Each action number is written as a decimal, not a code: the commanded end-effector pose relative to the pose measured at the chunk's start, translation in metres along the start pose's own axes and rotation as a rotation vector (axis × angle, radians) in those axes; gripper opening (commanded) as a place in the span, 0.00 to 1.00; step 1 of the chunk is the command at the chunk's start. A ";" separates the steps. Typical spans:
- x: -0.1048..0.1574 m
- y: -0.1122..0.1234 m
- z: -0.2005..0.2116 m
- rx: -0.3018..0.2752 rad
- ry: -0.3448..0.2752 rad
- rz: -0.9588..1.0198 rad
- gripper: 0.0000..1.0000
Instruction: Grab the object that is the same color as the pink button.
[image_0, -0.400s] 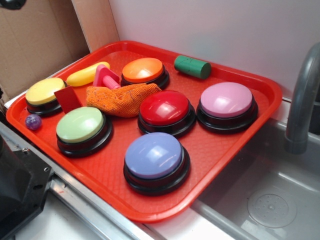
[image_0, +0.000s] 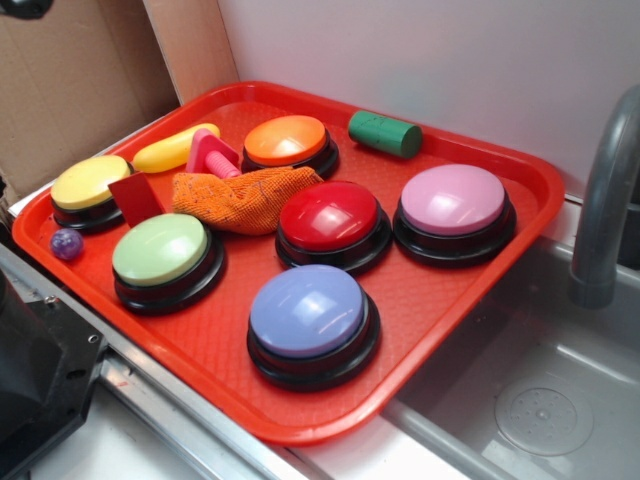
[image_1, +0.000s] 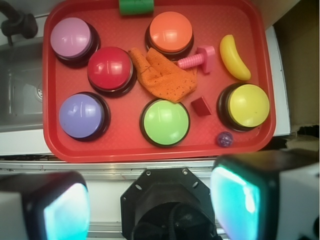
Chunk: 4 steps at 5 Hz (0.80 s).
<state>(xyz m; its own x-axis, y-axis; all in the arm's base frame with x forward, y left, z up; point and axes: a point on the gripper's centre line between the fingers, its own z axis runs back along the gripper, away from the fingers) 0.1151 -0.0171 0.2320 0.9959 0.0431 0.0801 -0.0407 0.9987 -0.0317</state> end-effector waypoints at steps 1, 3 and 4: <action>0.039 0.025 -0.026 0.064 -0.103 -0.186 1.00; 0.078 0.068 -0.071 0.049 -0.166 -0.185 1.00; 0.102 0.085 -0.098 0.061 -0.174 -0.147 1.00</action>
<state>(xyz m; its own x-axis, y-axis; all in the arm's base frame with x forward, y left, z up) 0.2189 0.0653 0.1288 0.9717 -0.0907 0.2180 0.0857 0.9958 0.0325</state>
